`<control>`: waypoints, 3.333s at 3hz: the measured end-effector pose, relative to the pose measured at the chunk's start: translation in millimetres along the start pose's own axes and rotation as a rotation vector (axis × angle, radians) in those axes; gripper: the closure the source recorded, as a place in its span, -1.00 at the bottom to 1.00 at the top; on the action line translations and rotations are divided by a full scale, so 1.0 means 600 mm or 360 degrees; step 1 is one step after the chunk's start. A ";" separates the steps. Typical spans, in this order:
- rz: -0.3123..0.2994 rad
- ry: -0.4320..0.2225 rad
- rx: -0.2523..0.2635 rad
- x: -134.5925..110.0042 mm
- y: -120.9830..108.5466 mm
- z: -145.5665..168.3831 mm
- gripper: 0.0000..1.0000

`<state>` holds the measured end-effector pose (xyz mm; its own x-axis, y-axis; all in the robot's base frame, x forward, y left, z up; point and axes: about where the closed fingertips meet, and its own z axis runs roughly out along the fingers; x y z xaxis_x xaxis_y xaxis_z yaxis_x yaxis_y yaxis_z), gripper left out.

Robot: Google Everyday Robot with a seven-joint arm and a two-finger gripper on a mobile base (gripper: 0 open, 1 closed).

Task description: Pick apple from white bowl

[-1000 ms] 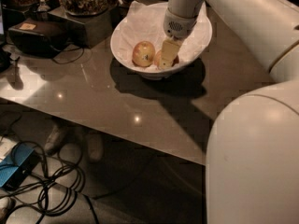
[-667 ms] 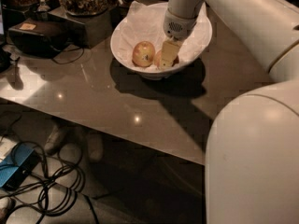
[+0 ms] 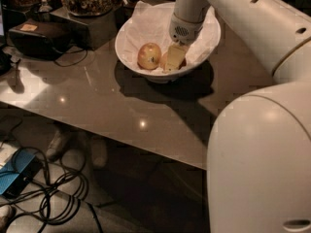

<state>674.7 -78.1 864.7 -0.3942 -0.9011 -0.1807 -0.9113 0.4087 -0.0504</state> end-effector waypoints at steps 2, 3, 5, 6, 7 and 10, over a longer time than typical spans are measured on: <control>0.0000 0.0000 0.0000 0.000 0.000 0.000 0.44; 0.0000 0.0000 0.0000 0.000 0.000 0.000 0.90; -0.0057 -0.0055 0.0032 -0.009 0.009 -0.014 1.00; -0.0122 -0.0070 0.0029 -0.023 0.029 -0.057 1.00; -0.0200 -0.0097 0.0031 -0.039 0.047 -0.103 1.00; -0.0648 -0.0338 0.0073 -0.108 0.136 -0.251 1.00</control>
Offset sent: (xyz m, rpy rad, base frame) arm 0.0000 0.0000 0.0000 0.0000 0.0000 0.0000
